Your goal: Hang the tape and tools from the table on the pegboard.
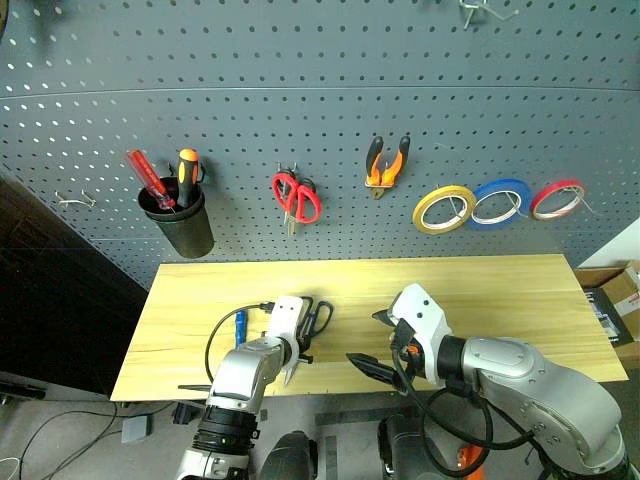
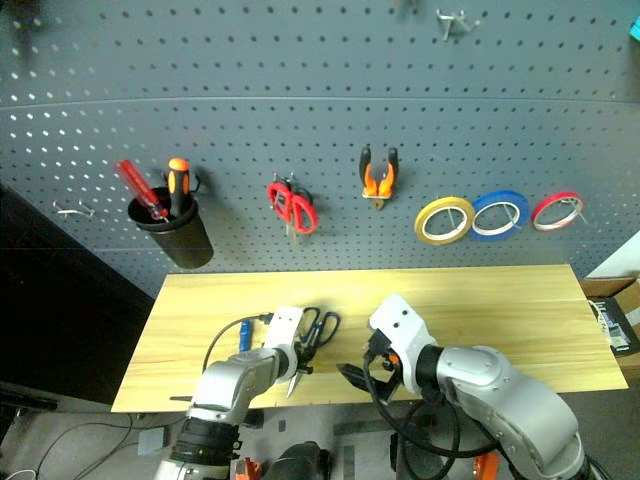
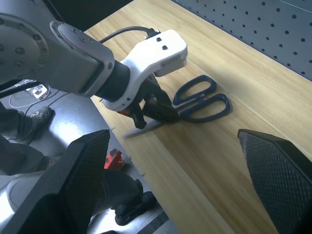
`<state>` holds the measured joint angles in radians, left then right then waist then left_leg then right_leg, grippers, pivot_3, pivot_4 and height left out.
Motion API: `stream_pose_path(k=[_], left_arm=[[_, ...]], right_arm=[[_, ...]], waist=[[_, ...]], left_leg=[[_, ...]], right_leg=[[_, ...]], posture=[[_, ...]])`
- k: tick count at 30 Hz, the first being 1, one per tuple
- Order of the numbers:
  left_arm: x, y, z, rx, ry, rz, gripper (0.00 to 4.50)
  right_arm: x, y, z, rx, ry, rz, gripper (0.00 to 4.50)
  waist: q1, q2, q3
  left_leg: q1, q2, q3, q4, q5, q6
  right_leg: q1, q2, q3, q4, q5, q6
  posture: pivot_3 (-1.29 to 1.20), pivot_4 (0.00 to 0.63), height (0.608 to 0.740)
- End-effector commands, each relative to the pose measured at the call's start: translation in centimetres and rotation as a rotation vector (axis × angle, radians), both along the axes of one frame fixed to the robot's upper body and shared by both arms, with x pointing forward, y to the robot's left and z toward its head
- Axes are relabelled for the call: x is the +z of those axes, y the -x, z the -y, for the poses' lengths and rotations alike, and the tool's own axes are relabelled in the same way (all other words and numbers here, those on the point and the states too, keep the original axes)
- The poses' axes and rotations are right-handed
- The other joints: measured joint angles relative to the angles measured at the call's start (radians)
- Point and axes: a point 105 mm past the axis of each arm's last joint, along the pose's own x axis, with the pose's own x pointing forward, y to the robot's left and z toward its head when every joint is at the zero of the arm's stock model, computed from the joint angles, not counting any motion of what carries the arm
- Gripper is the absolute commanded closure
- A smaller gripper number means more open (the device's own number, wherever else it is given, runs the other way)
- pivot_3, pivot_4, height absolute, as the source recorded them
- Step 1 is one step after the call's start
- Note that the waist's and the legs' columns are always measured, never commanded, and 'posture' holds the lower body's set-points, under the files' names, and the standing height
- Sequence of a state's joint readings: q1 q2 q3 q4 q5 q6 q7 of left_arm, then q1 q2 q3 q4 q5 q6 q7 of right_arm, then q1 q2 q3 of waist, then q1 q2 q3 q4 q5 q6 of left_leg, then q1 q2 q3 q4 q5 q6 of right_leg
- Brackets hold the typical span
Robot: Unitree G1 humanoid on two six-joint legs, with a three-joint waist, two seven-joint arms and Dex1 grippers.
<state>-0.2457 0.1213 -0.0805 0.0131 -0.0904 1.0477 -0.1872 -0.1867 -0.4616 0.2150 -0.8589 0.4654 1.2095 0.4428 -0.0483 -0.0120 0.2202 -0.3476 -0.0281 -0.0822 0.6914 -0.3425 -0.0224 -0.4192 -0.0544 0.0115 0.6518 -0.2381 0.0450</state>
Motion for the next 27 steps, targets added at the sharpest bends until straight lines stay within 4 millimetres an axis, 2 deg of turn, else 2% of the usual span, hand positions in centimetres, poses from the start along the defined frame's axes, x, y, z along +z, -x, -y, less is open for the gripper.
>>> stream_pose_path(k=[1, 5, 8, 11, 12, 15, 18, 22, 27], left_arm=[[-1.4, 1.0, -0.4, -0.002, 0.002, -0.07, 3.37], [-0.4, 0.9, -0.2, -0.049, 0.049, -0.038, 3.43], [1.0, 0.7, -0.9, -0.096, 0.063, 0.034, 3.55], [3.0, 0.7, -1.4, -0.185, 0.107, 0.136, 4.26], [3.7, 0.9, -1.3, -0.213, 0.14, 0.164, 4.32], [5.6, 1.8, -1.4, -0.341, 0.162, 0.28, 4.32], [6.8, 2.1, -2.0, -0.376, 0.151, 0.372, 4.32], [9.3, 2.5, -2.0, -0.438, 0.168, 0.52, 4.32], [12.4, 3.0, -2.6, -0.492, 0.123, 0.717, 4.32]], right_arm=[[1.2, 0.3, -0.1, 0.015, -0.022, 0.056, 0.0], [1.1, 0.2, 0.2, 0.004, -0.014, 0.064, 0.0], [1.3, 0.0, 0.5, -0.018, -0.01, 0.087, 0.0], [2.2, -1.0, 1.6, -0.106, -0.005, 0.188, 0.0], [2.5, -1.1, 1.9, -0.126, -0.011, 0.21, 0.0], [3.1, -0.9, 2.5, -0.146, -0.008, 0.288, 0.0], [2.9, -0.2, 2.7, -0.135, 0.004, 0.317, 0.0], [2.9, 0.2, 2.5, -0.117, -0.021, 0.322, 0.0], [4.2, 0.6, 2.2, -0.078, -0.062, 0.386, 0.0]], waist=[[0.0, 0.0, 0.0], [0.0, 0.0, 0.0], [0.0, 0.0, 0.0], [0.0, 0.0, 0.0], [0.0, 0.0, 0.0], [0.002, 0.0, 0.0], [0.009, -0.001, 0.0], [0.016, 0.0, 0.0], [0.016, -0.001, 0.0]], left_leg=[[0.0, 0.0, 0.0, 0.0, 0.0, 0.0], [0.0, 0.0, 0.0, -0.003, 0.0, -0.001], [0.0, 0.0, 0.0, -0.008, 0.002, -0.004], [-0.001, 0.002, 0.001, -0.012, 0.002, -0.005], [-0.002, 0.002, 0.001, -0.013, 0.002, -0.006], [-0.008, 0.003, 0.0, -0.012, 0.001, -0.007], [-0.016, 0.003, 0.001, -0.012, 0.001, -0.007], [-0.016, 0.003, 0.002, -0.012, 0.001, -0.007], [-0.016, 0.003, 0.003, -0.011, 0.001, -0.006]], right_leg=[[0.0, 0.0, 0.0, -0.001, 0.0, 0.0], [0.0, 0.0, 0.0, -0.003, 0.0, 0.0], [-0.001, 0.0, 0.0, -0.006, 0.0, 0.0], [-0.004, -0.001, 0.001, -0.008, 0.0, 0.0], [-0.005, -0.001, 0.001, -0.008, -0.001, 0.0], [-0.01, -0.002, 0.001, -0.009, -0.001, -0.001], [-0.019, -0.003, 0.001, -0.008, -0.001, -0.001], [-0.02, -0.003, 0.002, -0.008, 0.0, -0.001], [-0.019, -0.002, 0.002, -0.007, 0.0, -0.001]], posture=[[-0.1, 0.225, 0.74], [-0.09, 0.22, 0.74], [-0.09, 0.218, 0.74], [-0.09, 0.215, 0.74], [-0.09, 0.215, 0.74], [-0.08, 0.212, 0.74], [-0.07, 0.211, 0.74], [-0.07, 0.207, 0.74], [-0.06, 0.204, 0.74]])
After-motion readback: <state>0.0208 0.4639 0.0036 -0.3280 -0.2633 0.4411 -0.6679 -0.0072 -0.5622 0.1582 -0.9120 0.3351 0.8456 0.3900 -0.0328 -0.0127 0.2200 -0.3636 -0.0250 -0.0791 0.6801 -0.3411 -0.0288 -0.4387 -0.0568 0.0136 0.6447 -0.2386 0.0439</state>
